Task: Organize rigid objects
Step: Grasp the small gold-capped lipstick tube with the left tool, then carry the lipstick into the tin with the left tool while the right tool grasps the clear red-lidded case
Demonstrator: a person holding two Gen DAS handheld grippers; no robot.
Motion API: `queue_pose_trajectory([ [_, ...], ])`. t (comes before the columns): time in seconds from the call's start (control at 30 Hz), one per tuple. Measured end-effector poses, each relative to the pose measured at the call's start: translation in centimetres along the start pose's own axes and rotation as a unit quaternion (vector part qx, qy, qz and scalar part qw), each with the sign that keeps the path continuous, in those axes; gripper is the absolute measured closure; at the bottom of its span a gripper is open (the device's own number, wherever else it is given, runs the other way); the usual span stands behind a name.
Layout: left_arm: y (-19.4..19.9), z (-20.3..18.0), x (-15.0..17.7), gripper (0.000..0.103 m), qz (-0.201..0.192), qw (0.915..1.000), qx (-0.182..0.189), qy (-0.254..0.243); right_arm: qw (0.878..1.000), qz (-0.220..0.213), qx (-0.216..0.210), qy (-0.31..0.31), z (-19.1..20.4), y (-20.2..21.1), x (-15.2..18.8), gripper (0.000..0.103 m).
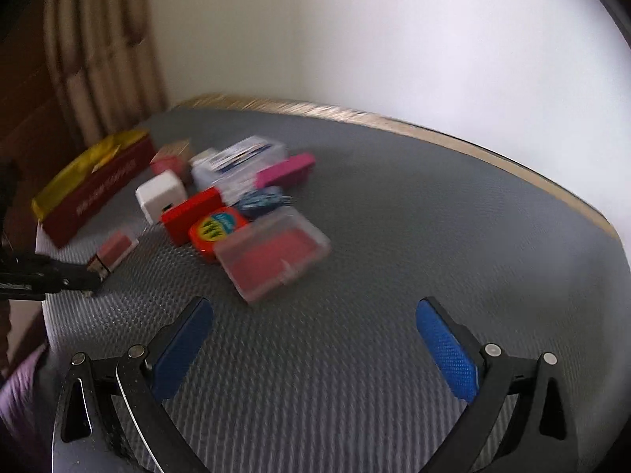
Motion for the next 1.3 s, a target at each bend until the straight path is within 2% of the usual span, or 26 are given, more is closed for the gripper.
queue_pose_trajectory([
  [0.23, 0.2, -0.3, 0.7, 0.081, 0.008, 1.0000, 0.003, 0.004, 0.992, 0.053, -0.015, 0.116, 1.5, -4.1, -3.4, 0.000],
  [0.37, 1.0, 0.0, 1.2, 0.081, 0.011, 0.9999, -0.002, -0.003, 0.986, 0.095, -0.053, 0.129, 0.9, -6.3, -4.9, 0.000],
  [0.43, 1.0, 0.0, 1.2, 0.081, 0.014, 0.9999, -0.001, -0.005, 0.979, 0.131, -0.091, 0.125, 1.0, -7.4, -5.0, 0.000],
  [0.53, 0.9, 0.1, 1.1, 0.081, 0.016, 0.9999, 0.002, -0.004, 0.975, 0.151, -0.092, 0.132, 1.6, -8.5, -4.2, 0.003],
  [0.6, 1.0, 0.1, 1.1, 0.081, 0.015, 0.9999, 0.001, -0.002, 0.979, 0.135, -0.093, 0.124, 1.8, -8.0, -4.0, 0.018],
  [0.63, 1.0, 0.1, 1.2, 0.081, 0.014, 0.9999, 0.000, -0.003, 0.982, 0.124, -0.086, 0.114, 1.7, -7.2, -3.7, 0.030],
  [0.83, 1.4, -0.1, 1.4, 0.082, 0.011, 0.9999, -0.008, -0.009, 0.993, 0.077, -0.064, 0.057, 2.0, -3.8, -0.4, 0.031],
  [0.93, 2.3, -0.1, 1.5, 0.083, 0.004, 1.0000, -0.005, -0.006, 0.996, 0.044, -0.078, 0.026, 2.7, -1.5, 0.5, 0.031],
  [1.07, 4.1, -0.1, 1.1, 0.083, -0.014, 0.9998, -0.007, -0.011, 0.998, 0.027, -0.063, 0.010, 2.7, -1.0, 1.0, 0.031],
  [1.3, 9.2, 1.4, -0.6, 0.083, -0.058, 0.9983, -0.010, 0.000, 0.998, 0.010, -0.063, -0.028, 1.6, -0.7, 0.6, 0.031],
])
Point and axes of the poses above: each gripper's, at about its wrist camera, not at the fingertips, and y roughly against the way its jaws point, z to its left, x to its underside, the point moved 3 cm from there along -y, roughly the way its jaws point, and after that the axes turned 5 degrees about -x, right-handed, at the moved point
